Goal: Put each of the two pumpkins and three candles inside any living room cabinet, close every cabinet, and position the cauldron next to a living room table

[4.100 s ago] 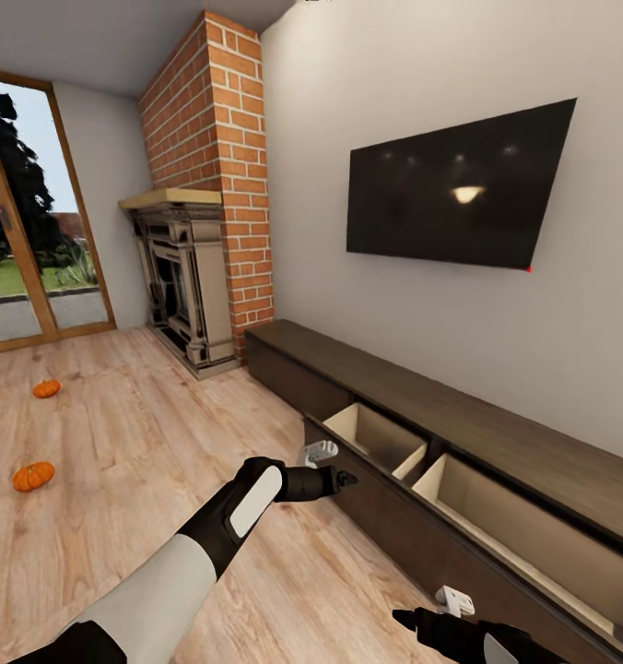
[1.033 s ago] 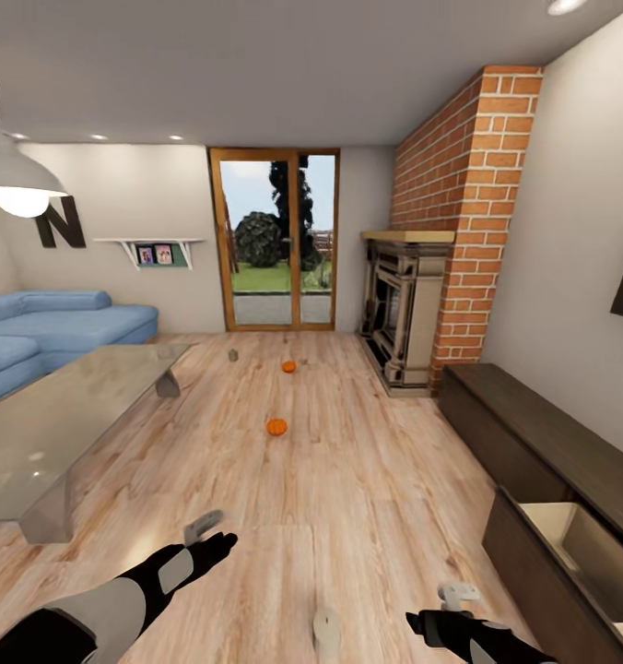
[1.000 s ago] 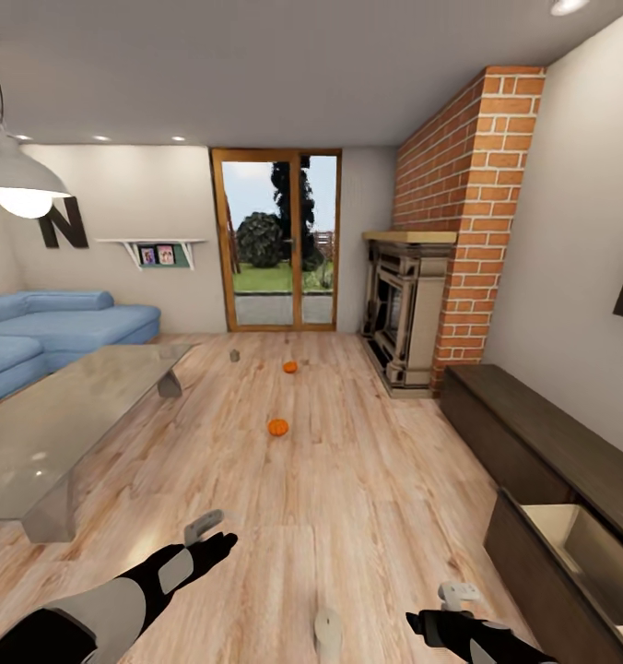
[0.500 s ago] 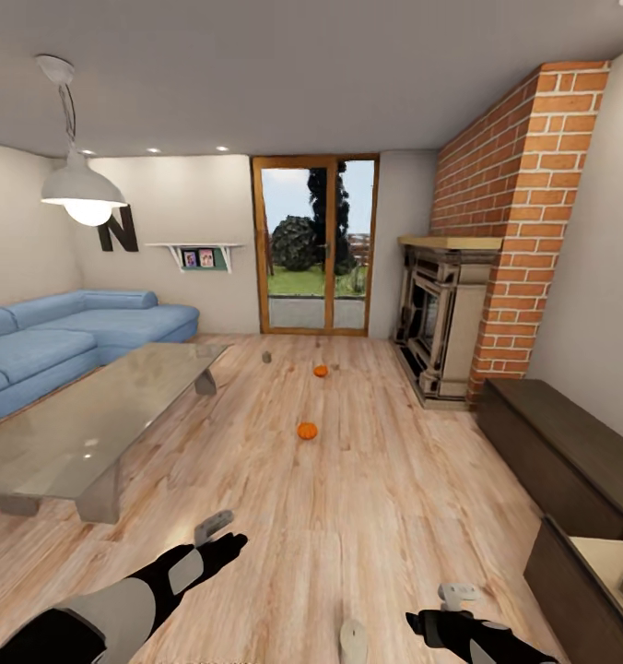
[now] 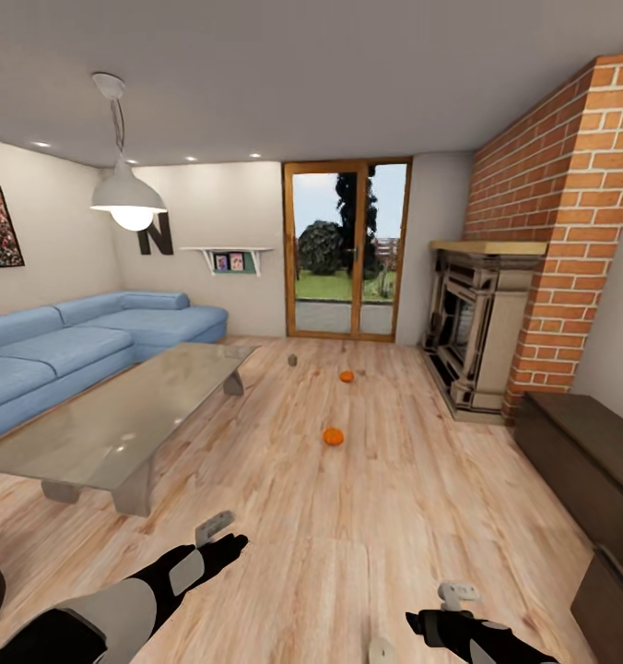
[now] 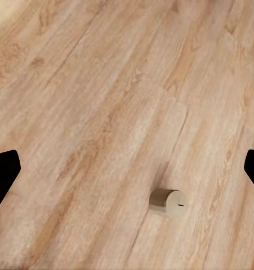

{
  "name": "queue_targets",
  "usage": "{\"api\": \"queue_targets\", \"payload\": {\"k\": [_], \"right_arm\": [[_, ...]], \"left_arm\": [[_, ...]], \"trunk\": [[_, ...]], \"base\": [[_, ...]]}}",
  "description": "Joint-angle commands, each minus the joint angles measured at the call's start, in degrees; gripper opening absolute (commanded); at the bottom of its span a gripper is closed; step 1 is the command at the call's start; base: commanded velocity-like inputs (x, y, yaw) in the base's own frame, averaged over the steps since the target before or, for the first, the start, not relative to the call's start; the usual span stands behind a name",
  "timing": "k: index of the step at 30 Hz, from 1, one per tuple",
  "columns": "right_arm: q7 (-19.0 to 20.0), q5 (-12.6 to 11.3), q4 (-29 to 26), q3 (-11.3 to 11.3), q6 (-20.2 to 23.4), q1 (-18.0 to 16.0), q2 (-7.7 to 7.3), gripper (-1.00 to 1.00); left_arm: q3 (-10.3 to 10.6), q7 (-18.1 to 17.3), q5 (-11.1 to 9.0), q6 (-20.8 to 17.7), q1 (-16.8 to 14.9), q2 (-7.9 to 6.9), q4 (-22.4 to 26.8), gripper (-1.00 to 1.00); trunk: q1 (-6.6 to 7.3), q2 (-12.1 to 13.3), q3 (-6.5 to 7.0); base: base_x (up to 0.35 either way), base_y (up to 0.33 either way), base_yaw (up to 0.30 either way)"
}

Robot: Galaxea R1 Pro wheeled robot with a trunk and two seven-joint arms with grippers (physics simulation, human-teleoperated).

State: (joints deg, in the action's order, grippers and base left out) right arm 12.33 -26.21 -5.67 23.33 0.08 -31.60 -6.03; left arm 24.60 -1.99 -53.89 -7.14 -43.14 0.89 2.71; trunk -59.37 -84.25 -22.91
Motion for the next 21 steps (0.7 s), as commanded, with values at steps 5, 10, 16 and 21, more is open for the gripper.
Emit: {"api": "queue_targets", "payload": {"k": [5, 10, 16, 21], "right_arm": [[0.2, -0.6, 0.0, 0.3, 0.1, 0.0, -0.04, 1.0], [0.1, -0.6, 0.0, 0.3, 0.1, 0.0, -0.07, 1.0], [0.2, -0.6, -0.1, 0.3, 0.1, 0.0, -0.12, 1.0], [0.4, -0.6, -0.2, 0.3, 0.1, 0.0, -0.12, 1.0]], "left_arm": [[0.5, -0.2, -0.5, -0.2, -0.1, -0.01, 0.0, 1.0], [0.5, -0.2, -0.5, -0.2, 0.0, -0.01, 0.0, 1.0], [0.5, -0.2, -0.5, -0.2, 0.0, -0.01, 0.0, 1.0], [0.5, -0.2, -0.5, -0.2, 0.0, -0.01, 0.0, 1.0]], "trunk": [[-0.02, 0.0, -0.03], [-0.02, 0.0, -0.03], [-0.02, 0.0, -0.03], [-0.02, 0.0, -0.03]], "base": [[0.205, 0.254, 0.019], [0.213, 0.265, 0.002], [0.213, 0.266, 0.0], [0.214, 0.266, 0.0]]}}
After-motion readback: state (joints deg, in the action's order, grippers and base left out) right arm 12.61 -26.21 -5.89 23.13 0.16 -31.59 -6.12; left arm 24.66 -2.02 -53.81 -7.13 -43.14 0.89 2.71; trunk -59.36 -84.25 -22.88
